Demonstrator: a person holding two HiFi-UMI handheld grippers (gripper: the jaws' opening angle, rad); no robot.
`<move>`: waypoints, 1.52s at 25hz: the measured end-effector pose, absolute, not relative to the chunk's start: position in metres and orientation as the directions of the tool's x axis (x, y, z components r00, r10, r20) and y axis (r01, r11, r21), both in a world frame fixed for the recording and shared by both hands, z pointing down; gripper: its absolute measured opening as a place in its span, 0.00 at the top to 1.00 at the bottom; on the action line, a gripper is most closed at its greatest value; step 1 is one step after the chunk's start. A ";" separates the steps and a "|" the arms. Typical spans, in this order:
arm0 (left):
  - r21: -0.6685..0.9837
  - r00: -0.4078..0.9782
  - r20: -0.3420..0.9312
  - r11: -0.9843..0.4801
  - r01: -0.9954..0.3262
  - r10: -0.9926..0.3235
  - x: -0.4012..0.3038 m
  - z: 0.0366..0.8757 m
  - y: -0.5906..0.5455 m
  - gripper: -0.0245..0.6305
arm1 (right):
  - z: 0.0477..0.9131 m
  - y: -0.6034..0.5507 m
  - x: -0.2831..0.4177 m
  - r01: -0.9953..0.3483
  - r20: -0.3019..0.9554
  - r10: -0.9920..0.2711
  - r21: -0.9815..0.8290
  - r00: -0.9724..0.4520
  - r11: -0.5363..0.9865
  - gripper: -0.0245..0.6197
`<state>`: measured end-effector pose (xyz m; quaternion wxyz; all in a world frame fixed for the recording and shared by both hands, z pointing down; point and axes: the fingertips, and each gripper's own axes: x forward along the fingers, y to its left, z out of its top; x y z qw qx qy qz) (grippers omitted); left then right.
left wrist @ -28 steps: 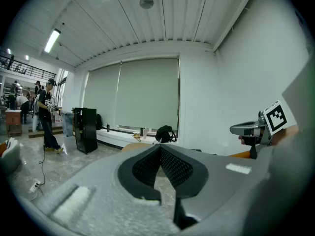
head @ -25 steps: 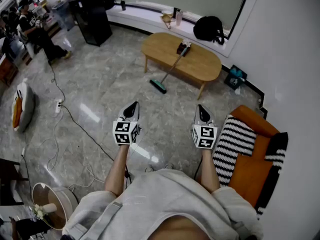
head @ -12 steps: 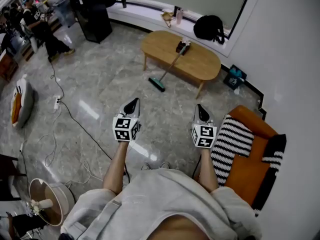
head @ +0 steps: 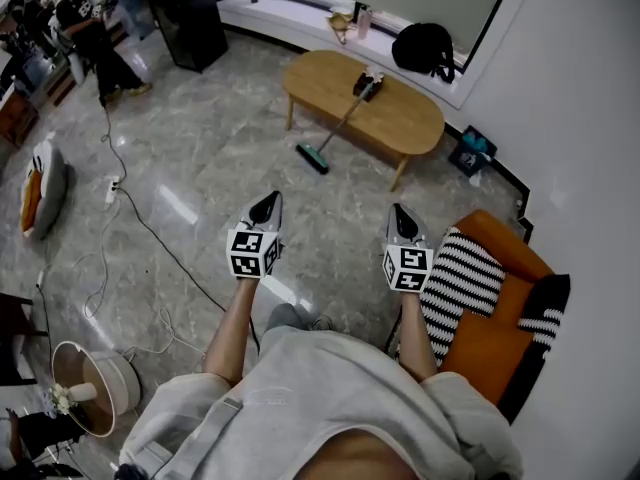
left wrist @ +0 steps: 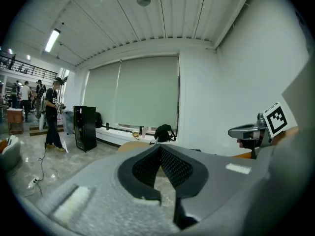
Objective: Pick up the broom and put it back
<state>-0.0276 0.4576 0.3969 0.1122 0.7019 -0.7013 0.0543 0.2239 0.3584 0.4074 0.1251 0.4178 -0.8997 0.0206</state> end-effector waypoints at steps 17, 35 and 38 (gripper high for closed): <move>0.097 0.048 0.261 -0.024 -0.995 -0.964 -0.060 0.421 0.350 0.96 | 0.426 0.260 0.180 -0.751 0.272 -0.738 0.074 -0.617 0.656 0.96; 0.114 0.097 0.224 -0.072 -0.991 -0.970 -0.197 0.405 0.158 0.96 | 0.398 0.078 0.047 -0.780 0.246 -0.778 0.113 -0.579 0.616 0.96; 0.113 0.107 0.218 -0.084 -0.990 -0.970 -0.219 0.403 0.134 0.96 | 0.396 0.056 0.026 -0.786 0.240 -0.785 0.113 -0.572 0.608 0.96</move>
